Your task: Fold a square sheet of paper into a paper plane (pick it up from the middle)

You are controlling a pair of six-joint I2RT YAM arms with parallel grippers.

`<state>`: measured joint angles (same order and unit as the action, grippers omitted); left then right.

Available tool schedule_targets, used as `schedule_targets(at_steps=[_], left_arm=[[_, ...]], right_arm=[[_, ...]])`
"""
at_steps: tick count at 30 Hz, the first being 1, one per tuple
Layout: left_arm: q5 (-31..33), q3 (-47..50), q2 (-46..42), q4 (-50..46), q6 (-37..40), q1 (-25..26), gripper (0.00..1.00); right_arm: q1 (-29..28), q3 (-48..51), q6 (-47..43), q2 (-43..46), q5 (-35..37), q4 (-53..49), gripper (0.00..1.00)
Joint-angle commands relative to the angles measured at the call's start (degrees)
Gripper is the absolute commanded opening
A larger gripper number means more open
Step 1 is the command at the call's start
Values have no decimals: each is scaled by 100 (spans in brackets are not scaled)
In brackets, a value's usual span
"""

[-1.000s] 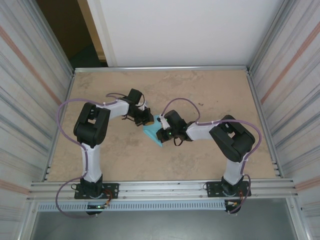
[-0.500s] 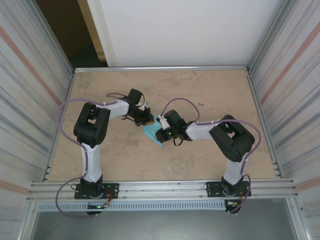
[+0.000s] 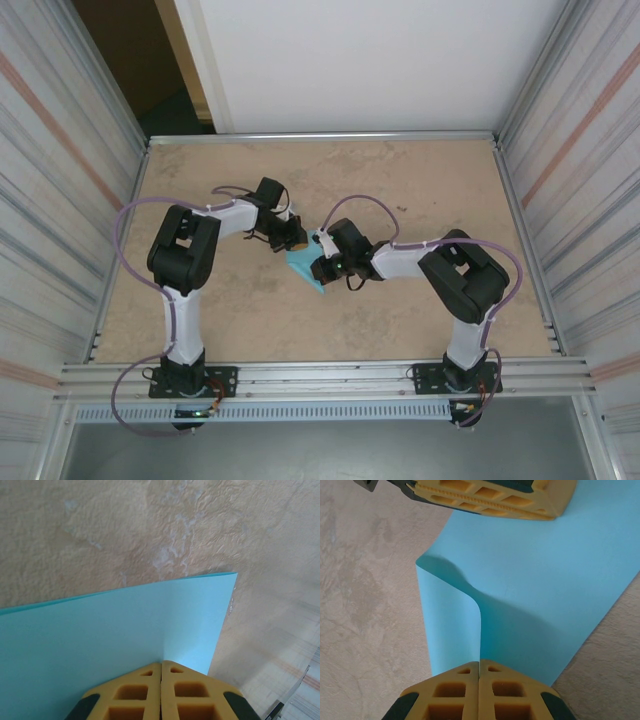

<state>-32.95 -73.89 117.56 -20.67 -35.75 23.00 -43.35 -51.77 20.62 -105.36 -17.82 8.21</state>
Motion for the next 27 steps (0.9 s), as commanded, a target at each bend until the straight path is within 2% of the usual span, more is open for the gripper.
schedule_targets(at_steps=[1,20,27], left_arm=[[290,173,373,-333,77,106,7],[223,97,285,-358,47,90,7],[159,100,-733,-297,-162,-329,15]], right_arm=[[70,-123,89,-111,12,-143,2],[70,-178,91,-260,-38,-278,2],[65,-222,82,-315,16,-472,2]])
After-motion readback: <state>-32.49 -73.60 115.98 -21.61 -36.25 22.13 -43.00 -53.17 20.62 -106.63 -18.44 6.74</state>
